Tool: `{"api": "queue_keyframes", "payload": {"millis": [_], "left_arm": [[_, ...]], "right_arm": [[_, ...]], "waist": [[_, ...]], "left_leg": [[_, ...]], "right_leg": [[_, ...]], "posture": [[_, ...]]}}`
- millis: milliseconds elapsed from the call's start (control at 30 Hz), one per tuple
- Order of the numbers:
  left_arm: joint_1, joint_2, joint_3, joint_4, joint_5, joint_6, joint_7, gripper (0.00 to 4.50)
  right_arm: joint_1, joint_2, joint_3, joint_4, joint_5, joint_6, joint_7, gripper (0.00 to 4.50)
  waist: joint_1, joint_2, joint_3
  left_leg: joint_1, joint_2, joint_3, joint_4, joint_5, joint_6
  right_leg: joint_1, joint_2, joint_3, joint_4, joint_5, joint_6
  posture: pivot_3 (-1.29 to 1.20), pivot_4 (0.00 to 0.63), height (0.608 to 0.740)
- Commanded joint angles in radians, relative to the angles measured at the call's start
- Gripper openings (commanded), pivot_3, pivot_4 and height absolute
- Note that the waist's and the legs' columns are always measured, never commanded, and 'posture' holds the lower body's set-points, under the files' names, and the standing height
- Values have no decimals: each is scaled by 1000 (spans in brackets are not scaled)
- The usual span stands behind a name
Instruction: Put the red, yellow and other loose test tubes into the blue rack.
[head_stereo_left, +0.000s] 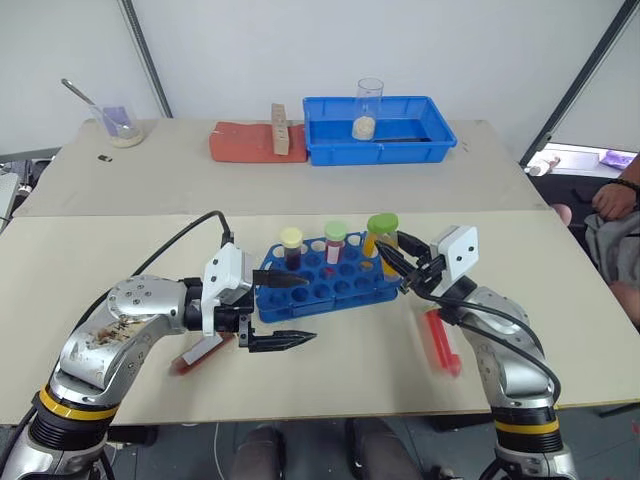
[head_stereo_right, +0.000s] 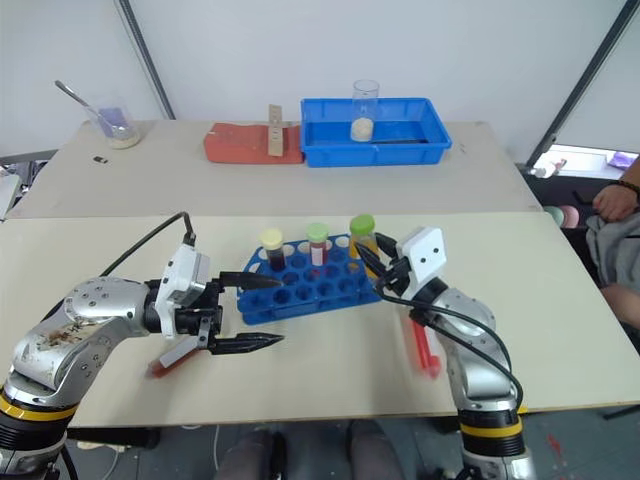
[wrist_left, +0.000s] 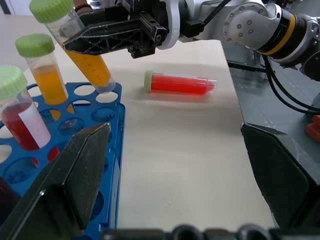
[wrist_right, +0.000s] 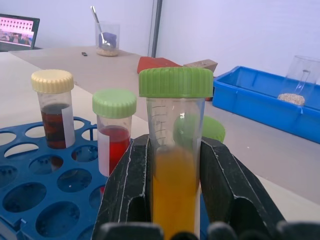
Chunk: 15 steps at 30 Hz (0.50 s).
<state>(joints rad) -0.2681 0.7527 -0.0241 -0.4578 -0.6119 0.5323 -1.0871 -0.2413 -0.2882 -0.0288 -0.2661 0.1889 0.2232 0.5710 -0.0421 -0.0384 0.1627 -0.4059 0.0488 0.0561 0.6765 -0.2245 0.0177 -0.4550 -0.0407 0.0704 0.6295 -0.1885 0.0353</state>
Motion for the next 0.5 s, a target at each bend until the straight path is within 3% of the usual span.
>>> {"api": "queue_keyframes", "payload": {"millis": [33, 500], "left_arm": [[0, -5, 15, -30, -15, -10, 9, 4500], [-33, -28, 25, -20, -63, 37, 67, 4500]], "right_arm": [[-2, -1, 26, -30, -6, -46, -8, 933], [43, 11, 45, -19, -6, -110, -55, 932]], "waist": [[0, 0, 0], [0, 0, 0]], "left_leg": [[0, 0, 0, 0, 0, 0], [0, 0, 0, 0, 0, 0]], "right_leg": [[0, 0, 0, 0, 0, 0], [0, 0, 0, 0, 0, -1]], "posture": [[0, 150, 740], [0, 150, 740]]}}
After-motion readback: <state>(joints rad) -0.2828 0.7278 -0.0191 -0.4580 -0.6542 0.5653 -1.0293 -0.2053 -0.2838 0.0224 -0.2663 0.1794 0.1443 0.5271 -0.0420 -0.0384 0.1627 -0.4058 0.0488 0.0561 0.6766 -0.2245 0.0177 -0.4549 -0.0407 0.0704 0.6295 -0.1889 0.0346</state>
